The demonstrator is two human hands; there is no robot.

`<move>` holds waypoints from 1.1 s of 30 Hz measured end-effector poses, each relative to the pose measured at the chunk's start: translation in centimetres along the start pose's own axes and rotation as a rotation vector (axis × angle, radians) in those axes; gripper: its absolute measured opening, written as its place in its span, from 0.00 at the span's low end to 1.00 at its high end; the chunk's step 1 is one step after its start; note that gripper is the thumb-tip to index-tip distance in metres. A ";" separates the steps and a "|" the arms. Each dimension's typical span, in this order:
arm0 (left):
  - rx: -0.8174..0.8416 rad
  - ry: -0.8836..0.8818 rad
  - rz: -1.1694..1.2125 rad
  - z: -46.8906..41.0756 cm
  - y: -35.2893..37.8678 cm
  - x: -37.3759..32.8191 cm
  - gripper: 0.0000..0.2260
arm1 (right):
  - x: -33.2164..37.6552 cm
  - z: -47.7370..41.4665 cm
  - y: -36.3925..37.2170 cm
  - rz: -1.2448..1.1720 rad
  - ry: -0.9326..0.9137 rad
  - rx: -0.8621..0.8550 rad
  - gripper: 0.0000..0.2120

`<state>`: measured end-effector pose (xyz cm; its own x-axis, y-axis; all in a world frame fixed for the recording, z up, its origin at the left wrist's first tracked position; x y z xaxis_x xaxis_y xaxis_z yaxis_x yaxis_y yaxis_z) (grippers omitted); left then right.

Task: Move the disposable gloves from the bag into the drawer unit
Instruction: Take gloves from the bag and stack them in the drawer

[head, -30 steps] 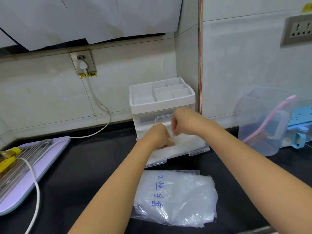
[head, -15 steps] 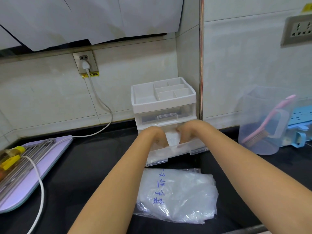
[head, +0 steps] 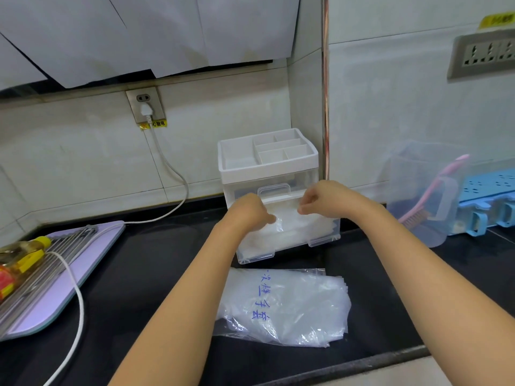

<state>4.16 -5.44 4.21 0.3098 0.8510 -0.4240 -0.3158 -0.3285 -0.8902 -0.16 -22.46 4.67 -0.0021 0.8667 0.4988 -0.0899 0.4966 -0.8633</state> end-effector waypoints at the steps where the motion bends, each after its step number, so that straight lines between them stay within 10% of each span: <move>1: -0.046 0.037 0.034 0.8 0.1 0.0 0.09 | -0.4 0.8 0.1 -0.043 -0.010 -0.049 0.13; 18: -0.191 0.077 -0.097 4.1 3.2 2.0 0.10 | -1.9 7.4 4.8 -0.271 -0.064 -0.447 0.11; 24: -0.444 0.321 0.088 9.0 5.4 0.8 0.11 | -2.8 10.4 9.4 -0.208 -0.017 -0.253 0.09; 33: -0.150 0.419 0.080 11.5 16.2 0.1 0.18 | -5.2 11.7 15.6 0.027 0.106 -0.089 0.26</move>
<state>-11.24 -5.95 -8.31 0.6359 0.5913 -0.4960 -0.2295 -0.4687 -0.8530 -13.24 -19.76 -10.46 0.1023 0.8774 0.4687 -0.0030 0.4715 -0.8819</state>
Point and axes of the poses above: each hand's wrist, its own z-axis away from the middle knuckle, its own y-axis out of the palm, x = y × z, the point moved 3 cm from there along -z, towards the middle knuckle, and after that the axes turned 10 degrees about x, right-handed, at the moved point
